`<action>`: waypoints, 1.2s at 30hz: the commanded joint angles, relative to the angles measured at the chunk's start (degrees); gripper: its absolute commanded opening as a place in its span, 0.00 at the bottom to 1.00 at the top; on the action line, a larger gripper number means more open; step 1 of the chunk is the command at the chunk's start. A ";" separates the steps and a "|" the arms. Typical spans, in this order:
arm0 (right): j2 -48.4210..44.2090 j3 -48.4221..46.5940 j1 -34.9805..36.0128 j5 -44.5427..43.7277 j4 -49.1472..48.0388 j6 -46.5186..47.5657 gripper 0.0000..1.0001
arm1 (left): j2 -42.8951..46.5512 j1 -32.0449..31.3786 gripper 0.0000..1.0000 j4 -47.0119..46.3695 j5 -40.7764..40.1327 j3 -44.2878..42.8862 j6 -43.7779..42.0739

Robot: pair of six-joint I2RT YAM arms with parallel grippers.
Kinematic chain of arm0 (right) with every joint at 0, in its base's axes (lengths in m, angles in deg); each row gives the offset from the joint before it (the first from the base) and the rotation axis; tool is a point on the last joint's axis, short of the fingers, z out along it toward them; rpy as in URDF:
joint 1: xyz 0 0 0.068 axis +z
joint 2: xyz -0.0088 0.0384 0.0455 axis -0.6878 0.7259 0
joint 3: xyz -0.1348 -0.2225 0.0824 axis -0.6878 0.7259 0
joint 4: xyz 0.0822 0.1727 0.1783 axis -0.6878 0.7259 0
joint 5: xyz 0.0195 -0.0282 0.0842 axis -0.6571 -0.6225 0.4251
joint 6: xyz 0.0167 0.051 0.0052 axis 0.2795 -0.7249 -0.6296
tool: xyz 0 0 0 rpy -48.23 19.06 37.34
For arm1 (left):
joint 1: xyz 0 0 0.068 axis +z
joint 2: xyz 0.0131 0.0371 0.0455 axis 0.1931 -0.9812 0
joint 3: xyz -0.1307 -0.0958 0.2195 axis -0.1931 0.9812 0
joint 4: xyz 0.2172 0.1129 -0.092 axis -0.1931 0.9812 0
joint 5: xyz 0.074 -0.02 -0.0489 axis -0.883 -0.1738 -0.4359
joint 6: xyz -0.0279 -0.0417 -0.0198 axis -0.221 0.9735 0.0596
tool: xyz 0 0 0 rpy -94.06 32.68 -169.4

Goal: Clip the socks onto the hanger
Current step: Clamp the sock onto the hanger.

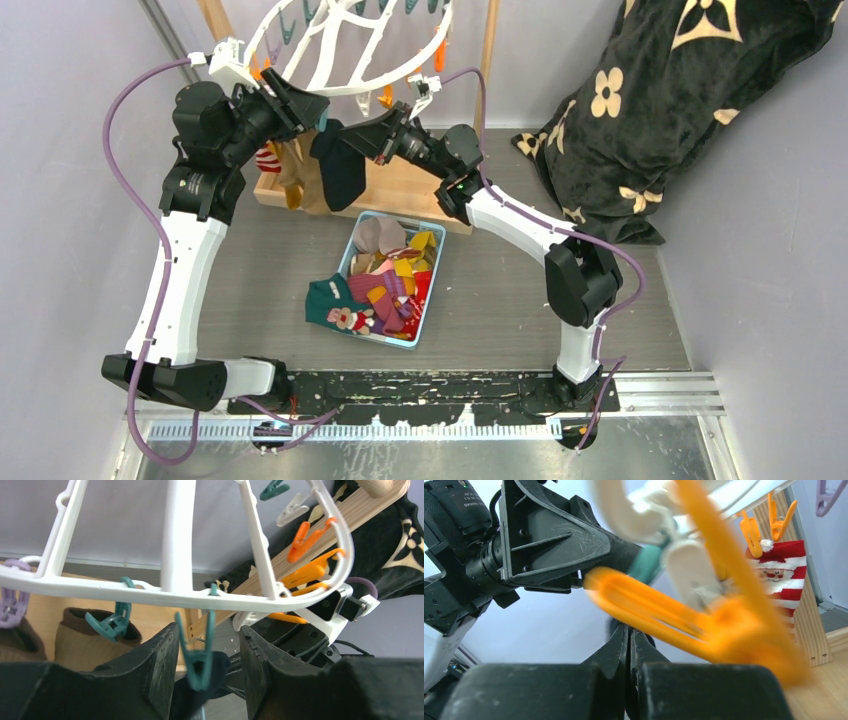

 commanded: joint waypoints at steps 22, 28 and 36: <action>-8.84 6.35 0.57 -5.46 11.37 11.50 0.64 | 1.88 0.69 0.50 -2.55 -1.38 -1.63 -0.11; -15.97 10.56 0.56 -15.25 18.28 22.94 0.76 | 1.89 0.75 0.50 -2.64 -1.00 -1.62 0.31; -15.62 10.20 0.57 -21.54 17.30 33.47 0.68 | 2.34 0.80 0.45 -2.27 1.94 -0.38 1.73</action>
